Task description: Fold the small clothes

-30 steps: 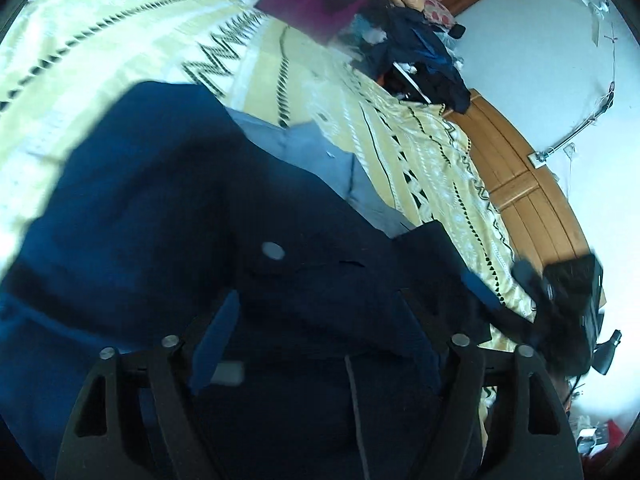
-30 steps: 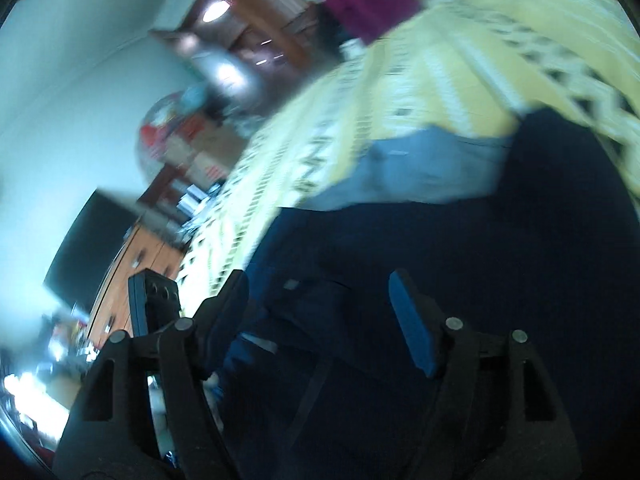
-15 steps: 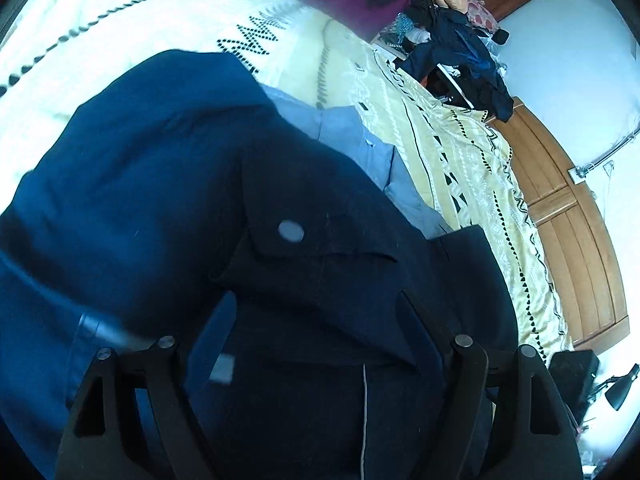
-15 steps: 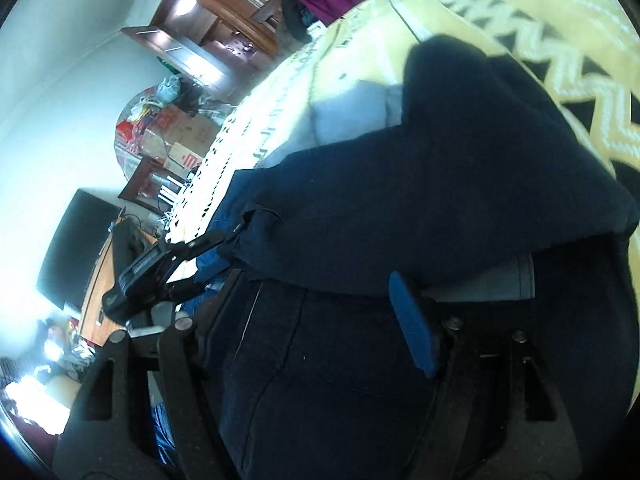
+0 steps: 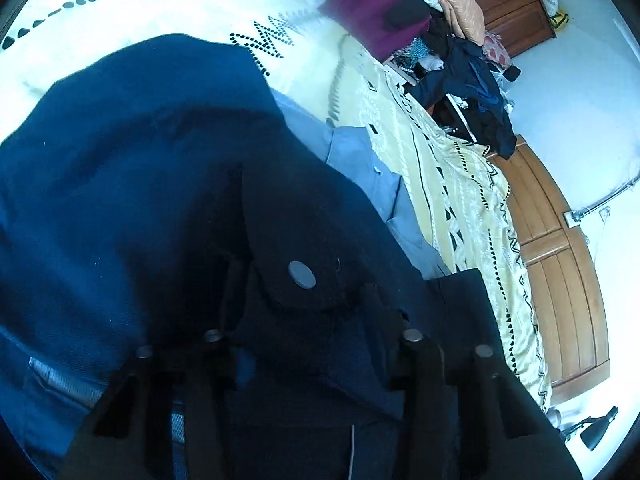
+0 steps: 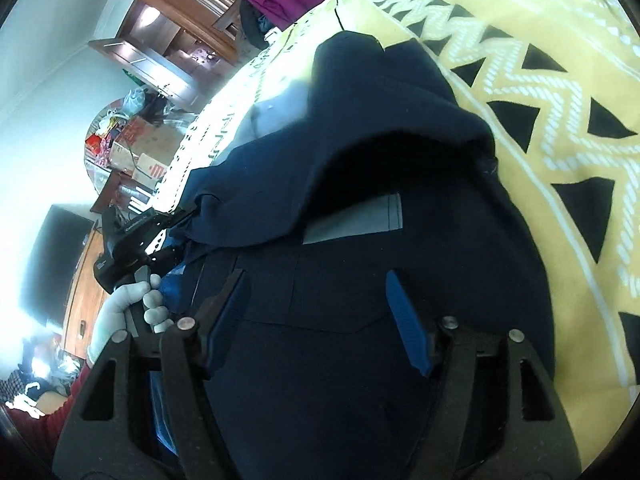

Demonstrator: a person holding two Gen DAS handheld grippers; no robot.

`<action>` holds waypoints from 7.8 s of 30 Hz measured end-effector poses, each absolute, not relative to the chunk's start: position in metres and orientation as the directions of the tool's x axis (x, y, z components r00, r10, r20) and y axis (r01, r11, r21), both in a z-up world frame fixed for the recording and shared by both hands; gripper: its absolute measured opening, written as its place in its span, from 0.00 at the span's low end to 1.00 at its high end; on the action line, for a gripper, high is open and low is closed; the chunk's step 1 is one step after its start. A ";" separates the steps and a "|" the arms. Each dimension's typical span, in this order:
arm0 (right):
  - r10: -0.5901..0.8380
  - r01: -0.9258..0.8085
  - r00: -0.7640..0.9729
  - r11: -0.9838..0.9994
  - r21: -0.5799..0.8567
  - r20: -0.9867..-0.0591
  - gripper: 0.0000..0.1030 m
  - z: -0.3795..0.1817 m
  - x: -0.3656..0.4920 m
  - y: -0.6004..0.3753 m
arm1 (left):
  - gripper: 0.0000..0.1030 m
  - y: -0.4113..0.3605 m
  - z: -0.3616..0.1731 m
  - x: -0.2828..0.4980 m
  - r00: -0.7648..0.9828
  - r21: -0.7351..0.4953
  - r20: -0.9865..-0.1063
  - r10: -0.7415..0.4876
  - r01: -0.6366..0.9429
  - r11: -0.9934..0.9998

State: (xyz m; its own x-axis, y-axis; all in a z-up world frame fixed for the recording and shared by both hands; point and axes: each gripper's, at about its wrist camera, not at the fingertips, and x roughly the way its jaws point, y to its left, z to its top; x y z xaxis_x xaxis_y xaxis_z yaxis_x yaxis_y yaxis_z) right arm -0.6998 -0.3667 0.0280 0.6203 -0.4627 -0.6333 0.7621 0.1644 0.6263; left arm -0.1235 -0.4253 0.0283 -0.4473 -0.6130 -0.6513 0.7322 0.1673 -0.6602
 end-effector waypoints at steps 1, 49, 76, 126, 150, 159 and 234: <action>-0.463 0.766 0.617 0.168 0.621 -0.636 0.67 0.029 -0.699 -0.366 | 0.39 -0.425 0.029 -0.124 -0.445 -0.656 -0.651 -0.615 0.737 0.163; -0.485 0.808 0.576 0.211 0.551 -0.658 0.71 0.019 -0.708 -0.379 | 0.52 -0.412 0.027 -0.128 -0.484 -0.772 -0.530 -0.696 0.615 0.160; -0.516 0.783 0.619 0.345 0.518 -0.592 0.66 0.073 -0.691 -0.393 | 0.33 -0.432 0.032 -0.072 -0.486 -0.671 -0.579 -0.655 0.740 0.044; -0.448 0.927 0.347 0.297 0.229 -0.824 0.18 0.022 -0.689 -0.575 | 0.45 -0.443 0.064 -0.053 -0.415 -0.506 -0.710 -0.569 0.862 0.002; -0.417 0.901 0.432 0.247 0.357 -0.800 0.49 0.072 -0.740 -0.287 | 0.57 -0.169 0.100 0.077 -0.464 -0.589 -0.695 -0.549 0.806 0.064; -0.231 0.872 0.489 0.152 0.465 -0.841 0.59 0.023 -0.744 -0.194 | 0.57 -0.115 0.068 0.056 -0.644 -0.697 -0.653 -0.399 0.717 -0.014; -0.394 0.767 0.585 -0.013 0.641 -0.709 0.34 0.047 -0.745 -0.530 | 0.42 -0.155 0.156 -0.145 -0.328 0.109 -0.783 -0.528 0.764 -0.636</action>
